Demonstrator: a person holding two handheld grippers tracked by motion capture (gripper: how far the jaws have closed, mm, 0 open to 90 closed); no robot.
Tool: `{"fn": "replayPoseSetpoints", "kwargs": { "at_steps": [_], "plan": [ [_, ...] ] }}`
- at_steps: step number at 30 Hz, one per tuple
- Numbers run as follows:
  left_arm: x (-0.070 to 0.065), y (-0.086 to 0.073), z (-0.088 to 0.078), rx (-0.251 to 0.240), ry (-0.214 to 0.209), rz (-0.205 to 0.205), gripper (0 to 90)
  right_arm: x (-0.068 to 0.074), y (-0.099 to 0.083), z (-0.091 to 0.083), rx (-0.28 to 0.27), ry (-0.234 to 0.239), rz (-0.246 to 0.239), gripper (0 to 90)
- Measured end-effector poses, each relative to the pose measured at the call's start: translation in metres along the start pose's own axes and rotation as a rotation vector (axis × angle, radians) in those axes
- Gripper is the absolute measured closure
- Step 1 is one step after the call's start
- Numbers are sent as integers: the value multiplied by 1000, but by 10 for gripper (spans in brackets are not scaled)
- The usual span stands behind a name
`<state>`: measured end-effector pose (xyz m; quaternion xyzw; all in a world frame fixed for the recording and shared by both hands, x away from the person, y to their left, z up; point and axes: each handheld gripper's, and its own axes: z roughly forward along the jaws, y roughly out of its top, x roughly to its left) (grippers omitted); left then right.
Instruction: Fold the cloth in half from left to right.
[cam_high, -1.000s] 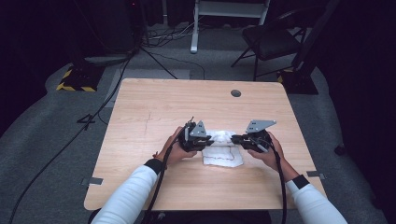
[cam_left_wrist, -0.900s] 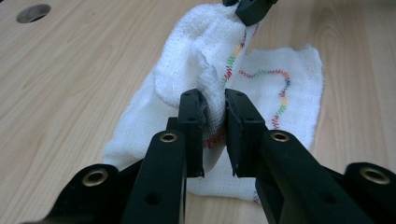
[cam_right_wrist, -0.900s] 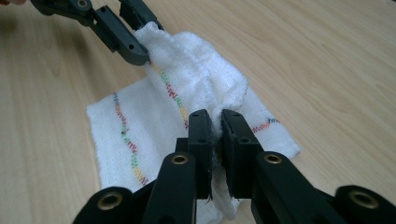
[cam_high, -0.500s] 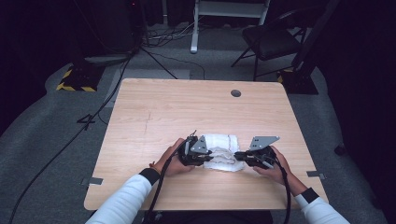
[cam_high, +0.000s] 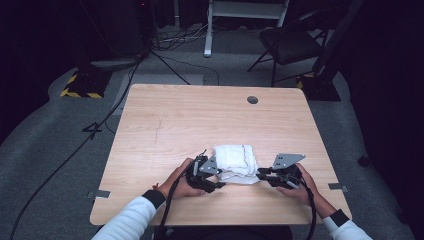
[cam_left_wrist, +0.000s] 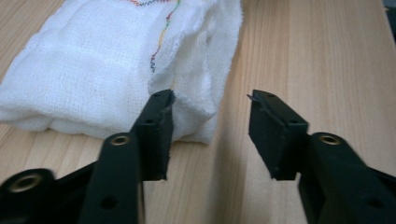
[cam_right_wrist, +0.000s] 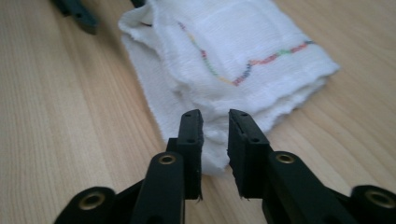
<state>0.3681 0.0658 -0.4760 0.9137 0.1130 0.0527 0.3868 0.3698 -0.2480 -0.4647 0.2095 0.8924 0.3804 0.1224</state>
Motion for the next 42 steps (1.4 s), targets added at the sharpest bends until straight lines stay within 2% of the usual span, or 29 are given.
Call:
{"fn": "replayPoseSetpoints", "kwargs": {
  "at_steps": [3, 5, 6, 8, 10, 12, 15, 17, 19, 21, 23, 28, 34, 38, 42],
  "plan": [
    [-2, -1, -9, -21, 18, -20, 407, -4, 2, -5, -30, -38, 24, 636],
    [-3, -1, -16, -32, 29, -29, 374, -5, 5, -5, -35, -61, 28, 564],
    [-3, -2, -19, -46, 33, -44, 360, -5, 6, -4, -34, -65, 33, 558],
    [-1, -3, -25, -70, 63, -72, 316, -5, 9, -1, -32, -66, 29, 524],
    [3, 0, -26, -83, 94, -82, 303, -4, 12, 3, -25, -70, 19, 487],
    [9, 3, -21, -94, 109, -103, 291, -5, 16, 7, -28, -71, 22, 470],
    [21, 9, -6, -63, 144, -108, 285, -6, 20, 14, -29, -68, 28, 436],
    [29, 13, 5, -44, 153, -115, 276, -6, 24, 19, -21, -76, 24, 426],
    [37, 16, 14, -51, 140, -141, 272, -8, 29, 24, -13, -92, 14, 428],
    [41, 18, 21, -38, 137, -137, 273, -10, 31, 29, -8, -103, 14, 429],
    [42, 20, 25, -35, 115, -135, 267, -14, 32, 35, 0, -100, 25, 427],
    [34, 19, 27, -2, 86, -98, 256, -14, 27, 45, 66, -70, 20, 394],
    [22, 13, 23, 42, 69, -46, 257, -10, 16, 39, 100, -40, 10, 376],
    [16, 9, 19, 47, 62, -46, 254, -5, 11, 36, 98, -29, 12, 377],
    [11, 3, 13, 57, 59, -50, 236, 1, 3, 31, 88, -16, 41, 376]
  ]
}}
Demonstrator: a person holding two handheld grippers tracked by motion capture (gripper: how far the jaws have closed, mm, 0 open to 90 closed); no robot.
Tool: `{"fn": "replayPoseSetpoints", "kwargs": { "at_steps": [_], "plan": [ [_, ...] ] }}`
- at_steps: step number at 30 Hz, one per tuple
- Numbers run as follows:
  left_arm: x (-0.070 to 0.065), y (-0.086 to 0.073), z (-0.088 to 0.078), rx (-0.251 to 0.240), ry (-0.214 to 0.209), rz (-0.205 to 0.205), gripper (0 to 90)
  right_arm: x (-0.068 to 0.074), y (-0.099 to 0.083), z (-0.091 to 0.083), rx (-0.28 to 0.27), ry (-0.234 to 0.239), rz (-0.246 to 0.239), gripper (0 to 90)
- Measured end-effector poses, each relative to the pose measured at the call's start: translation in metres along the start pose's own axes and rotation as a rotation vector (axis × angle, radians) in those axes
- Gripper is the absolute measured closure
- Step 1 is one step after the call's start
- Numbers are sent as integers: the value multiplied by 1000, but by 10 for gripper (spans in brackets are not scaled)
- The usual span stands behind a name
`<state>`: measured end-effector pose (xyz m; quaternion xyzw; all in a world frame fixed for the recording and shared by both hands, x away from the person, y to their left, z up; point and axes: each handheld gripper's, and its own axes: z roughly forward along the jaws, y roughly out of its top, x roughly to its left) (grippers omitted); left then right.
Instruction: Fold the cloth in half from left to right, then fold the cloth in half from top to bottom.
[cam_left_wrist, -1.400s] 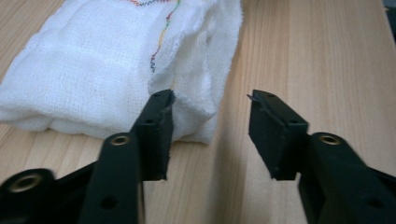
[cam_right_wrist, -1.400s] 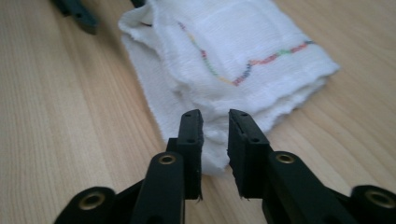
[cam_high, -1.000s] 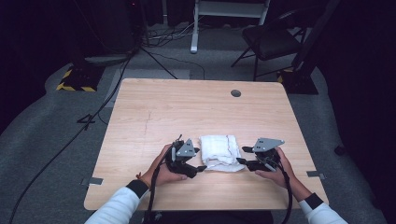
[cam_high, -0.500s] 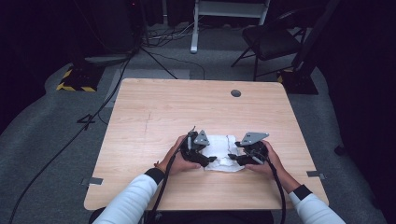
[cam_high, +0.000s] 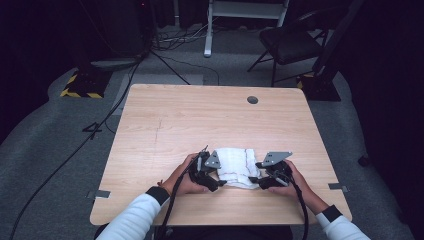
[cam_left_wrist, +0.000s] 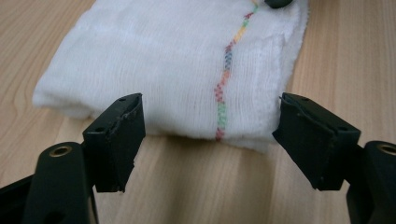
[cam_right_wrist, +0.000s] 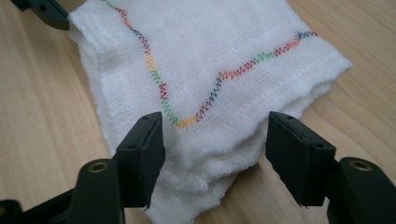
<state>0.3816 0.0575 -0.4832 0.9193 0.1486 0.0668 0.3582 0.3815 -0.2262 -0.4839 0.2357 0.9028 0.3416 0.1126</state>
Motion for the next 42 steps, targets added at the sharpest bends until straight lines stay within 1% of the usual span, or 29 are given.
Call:
{"fn": "replayPoseSetpoints", "kwargs": {
  "at_steps": [2, 4, 7, 9, 11, 13, 15, 17, 18, 19, 21, 22, 23, 24, 25, 26, 28, 30, 34, 35, 38, 40, 42],
  "plan": [
    [-3, -3, -5, 6, 14, 2, 217, 3, -4, -3, -7, -5, 0, 376],
    [-6, -8, -11, 6, 39, -1, 207, 6, -8, -7, -12, -13, 5, 372],
    [-6, -20, -21, 0, 57, -5, 168, 10, -9, -11, -10, -32, 5, 334],
    [-7, -29, -27, 10, 93, -19, 165, 12, -7, -15, -31, -38, 7, 323],
    [-7, -37, -34, 13, 119, -27, 165, 13, -4, -18, -55, -43, 2, 305],
    [-8, -44, -43, -1, 152, -42, 165, 14, 0, -18, -58, -53, -12, 299],
    [-9, -52, -50, -8, 191, -56, 165, 14, 3, -15, -59, -46, -17, 299],
    [-9, -59, -54, -10, 206, -81, 166, 15, 5, -9, -48, -33, -18, 299],
    [-8, -63, -57, 1, 214, -84, 166, 16, 5, -7, -45, -27, -18, 299],
    [-7, -66, -58, 6, 218, -96, 166, 16, 5, -4, -38, -22, -15, 299],
    [-4, -72, -62, 24, 215, -102, 166, 17, 4, 1, -26, -24, -12, 296],
    [-3, -75, -64, 25, 221, -111, 166, 16, 3, 2, -23, -23, -8, 296],
    [-1, -78, -67, 19, 221, -127, 166, 16, 2, 2, -24, -19, -1, 295],
    [1, -81, -69, 19, 215, -134, 168, 16, 2, 2, -24, -21, 3, 295],
    [2, -85, -71, 23, 218, -139, 167, 16, 1, 3, -23, -22, 8, 294],
    [3, -88, -72, 32, 224, -141, 167, 16, 1, 3, -23, -25, 7, 292],
    [5, -95, -75, 43, 213, -153, 169, 16, 1, 4, -22, -32, 16, 290],
    [7, -102, -77, 56, 212, -167, 173, 17, 0, 5, -27, -36, 26, 290],
    [11, -112, -82, 33, 179, -232, 175, 17, -1, 6, -35, -40, 31, 290],
    [12, -115, -83, 19, 174, -242, 174, 16, -1, 6, -31, -40, 36, 289],
    [12, -119, -83, -13, 181, -238, 166, 13, 1, 9, -32, -28, 48, 295],
    [12, -120, -82, -16, 181, -241, 160, 8, 3, 11, -29, -23, 46, 305],
    [12, -119, -82, -17, 184, -242, 159, 3, 6, 13, -33, -21, 56, 317]
  ]
}}
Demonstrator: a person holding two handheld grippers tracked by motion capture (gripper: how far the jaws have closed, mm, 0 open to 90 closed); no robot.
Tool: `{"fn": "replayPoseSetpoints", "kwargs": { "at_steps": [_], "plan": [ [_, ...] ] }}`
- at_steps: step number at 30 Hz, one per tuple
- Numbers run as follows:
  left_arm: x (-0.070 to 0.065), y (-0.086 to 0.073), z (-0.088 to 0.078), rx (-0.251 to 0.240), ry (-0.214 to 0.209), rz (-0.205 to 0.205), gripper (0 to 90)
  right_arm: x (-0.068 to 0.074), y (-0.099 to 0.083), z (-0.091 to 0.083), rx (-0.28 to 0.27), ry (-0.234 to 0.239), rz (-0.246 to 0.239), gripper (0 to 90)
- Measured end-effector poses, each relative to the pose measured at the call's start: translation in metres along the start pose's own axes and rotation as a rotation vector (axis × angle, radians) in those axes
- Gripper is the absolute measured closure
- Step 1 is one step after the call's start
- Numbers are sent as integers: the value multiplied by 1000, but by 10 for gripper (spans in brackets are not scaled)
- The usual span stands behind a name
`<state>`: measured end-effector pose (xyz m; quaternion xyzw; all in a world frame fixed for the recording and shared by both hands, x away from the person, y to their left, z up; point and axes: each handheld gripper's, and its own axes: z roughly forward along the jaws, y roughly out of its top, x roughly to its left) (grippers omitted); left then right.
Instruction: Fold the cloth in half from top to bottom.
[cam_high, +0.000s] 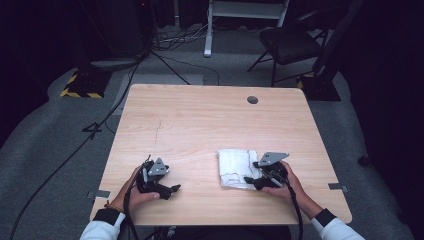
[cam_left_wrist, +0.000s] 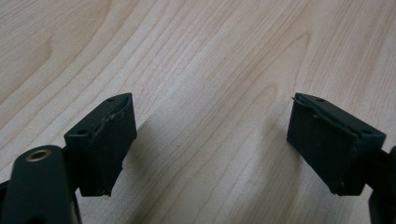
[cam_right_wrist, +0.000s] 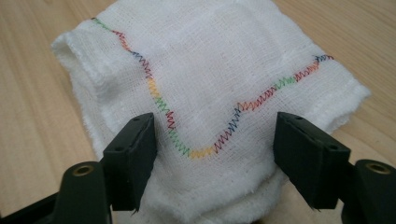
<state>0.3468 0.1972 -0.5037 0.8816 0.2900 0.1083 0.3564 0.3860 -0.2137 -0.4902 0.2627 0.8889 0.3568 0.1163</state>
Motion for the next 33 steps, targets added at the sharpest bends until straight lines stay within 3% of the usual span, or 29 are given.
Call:
{"fn": "replayPoseSetpoints", "kwargs": {
  "at_steps": [7, 18, 25, 33],
  "plan": [
    [0, 1, 1, 3, 4, -7, 147, -19, 18, 17, 8, -30, 34, 319],
    [0, 1, 1, 4, 6, -7, 145, -49, 53, 56, -21, -34, 57, 322],
    [0, 1, 2, 4, 3, -4, 145, -56, 65, 69, -28, -35, 61, 326],
    [1, 2, 2, 5, 0, -1, 143, -57, 67, 69, -18, -30, 55, 325]
  ]
}}
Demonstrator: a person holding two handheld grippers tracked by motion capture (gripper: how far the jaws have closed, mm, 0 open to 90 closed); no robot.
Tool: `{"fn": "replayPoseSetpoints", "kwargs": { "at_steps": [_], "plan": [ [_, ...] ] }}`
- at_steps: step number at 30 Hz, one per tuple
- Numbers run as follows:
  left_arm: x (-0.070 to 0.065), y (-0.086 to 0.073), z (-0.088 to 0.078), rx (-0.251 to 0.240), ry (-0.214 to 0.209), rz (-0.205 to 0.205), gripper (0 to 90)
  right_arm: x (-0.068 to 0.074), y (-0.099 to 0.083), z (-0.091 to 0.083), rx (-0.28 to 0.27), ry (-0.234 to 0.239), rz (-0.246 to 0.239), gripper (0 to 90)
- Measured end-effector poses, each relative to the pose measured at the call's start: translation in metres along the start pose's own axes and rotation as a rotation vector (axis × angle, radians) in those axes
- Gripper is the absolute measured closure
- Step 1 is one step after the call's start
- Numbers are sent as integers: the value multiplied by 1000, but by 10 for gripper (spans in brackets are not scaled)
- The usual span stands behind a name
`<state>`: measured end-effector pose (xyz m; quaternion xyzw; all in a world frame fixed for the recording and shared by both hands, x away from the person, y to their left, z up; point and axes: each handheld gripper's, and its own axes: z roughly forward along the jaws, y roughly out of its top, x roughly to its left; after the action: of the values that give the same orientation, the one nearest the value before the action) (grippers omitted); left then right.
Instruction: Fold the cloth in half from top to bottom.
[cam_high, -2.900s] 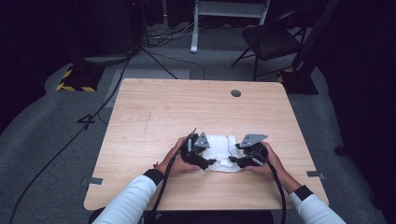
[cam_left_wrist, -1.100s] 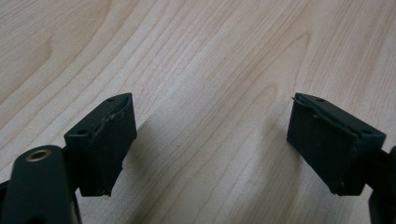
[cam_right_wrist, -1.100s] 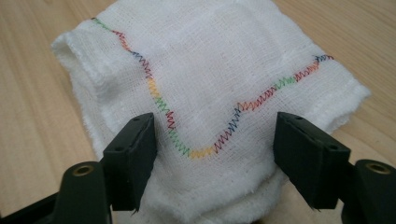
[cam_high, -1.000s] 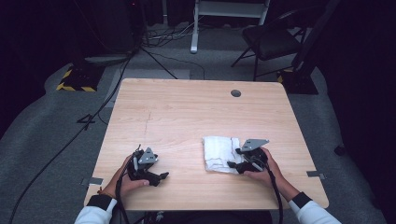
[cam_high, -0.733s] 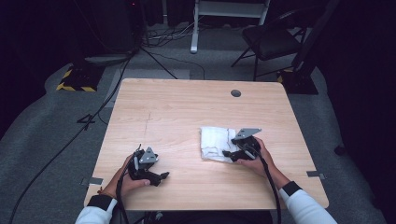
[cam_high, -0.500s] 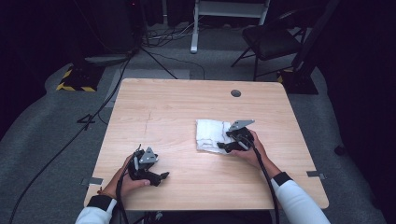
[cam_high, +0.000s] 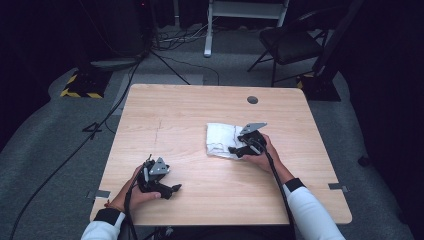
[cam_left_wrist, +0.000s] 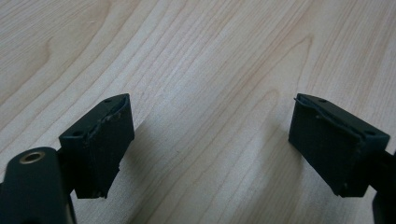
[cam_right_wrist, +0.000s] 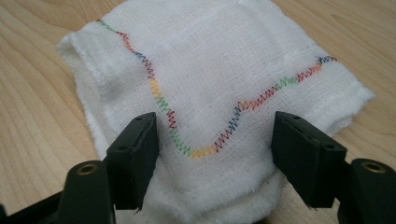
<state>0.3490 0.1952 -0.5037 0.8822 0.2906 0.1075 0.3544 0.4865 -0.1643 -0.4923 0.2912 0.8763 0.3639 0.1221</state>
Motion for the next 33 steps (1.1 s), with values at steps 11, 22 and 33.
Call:
{"fn": "replayPoseSetpoints", "kwargs": {
  "at_steps": [11, 22, 33],
  "plan": [
    [0, 0, 0, 0, 0, 0, 143, 5, 5, -4, 40, -26, -33, 316],
    [0, 0, 0, 0, 0, 0, 143, 13, 9, -24, 79, -45, -110, 261],
    [0, 0, 0, 0, 0, 1, 143, 23, 0, -44, 110, -45, -152, 256]
  ]
}}
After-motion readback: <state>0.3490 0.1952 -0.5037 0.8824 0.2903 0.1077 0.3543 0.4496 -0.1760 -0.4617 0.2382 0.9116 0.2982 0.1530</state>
